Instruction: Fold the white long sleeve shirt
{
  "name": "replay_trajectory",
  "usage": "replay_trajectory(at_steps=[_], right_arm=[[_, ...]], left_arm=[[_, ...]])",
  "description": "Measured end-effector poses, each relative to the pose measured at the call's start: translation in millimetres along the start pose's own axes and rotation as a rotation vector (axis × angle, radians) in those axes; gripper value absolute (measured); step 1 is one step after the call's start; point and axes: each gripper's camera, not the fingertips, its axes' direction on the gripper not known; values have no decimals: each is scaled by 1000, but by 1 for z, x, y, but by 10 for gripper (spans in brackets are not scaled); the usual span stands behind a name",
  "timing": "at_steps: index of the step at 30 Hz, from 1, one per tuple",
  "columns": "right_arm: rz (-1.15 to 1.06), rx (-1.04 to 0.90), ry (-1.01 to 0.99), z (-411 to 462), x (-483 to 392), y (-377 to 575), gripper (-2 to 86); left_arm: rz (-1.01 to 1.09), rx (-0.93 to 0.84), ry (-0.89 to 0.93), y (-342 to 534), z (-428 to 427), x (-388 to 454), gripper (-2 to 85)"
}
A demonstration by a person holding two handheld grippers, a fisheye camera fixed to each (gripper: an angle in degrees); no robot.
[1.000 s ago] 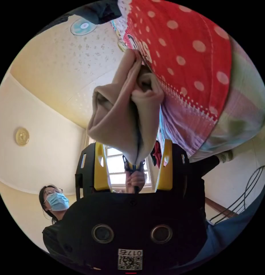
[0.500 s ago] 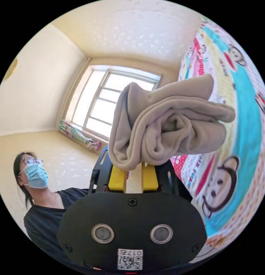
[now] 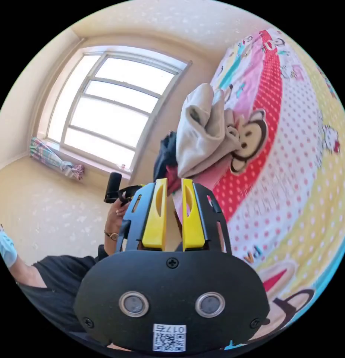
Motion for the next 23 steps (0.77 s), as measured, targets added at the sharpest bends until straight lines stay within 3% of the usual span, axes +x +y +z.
replay_trajectory(at_steps=[2, 5, 8, 13, 16, 20, 23], right_arm=[[77, -69, 67, -3, 30, 55, 60], [129, -58, 147, -45, 45, 146, 37], [213, 14, 280, -102, 37, 206, 24], [320, 215, 717, -172, -9, 253, 44], [337, 284, 939, -171, -34, 260, 73], [377, 286, 1032, -149, -25, 274, 91], [327, 249, 1013, -143, -38, 278, 82]], left_arm=[[-15, -204, 19, 39, 62, -8, 114], [35, -363, -52, 65, 105, 15, 122], [174, -403, -148, 56, 106, 68, 125], [457, -404, -257, 26, 120, 179, 110], [506, -480, -388, 15, 165, 232, 34], [489, -678, -503, 15, 276, 248, -4], [420, -604, -554, 22, 285, 244, -9]])
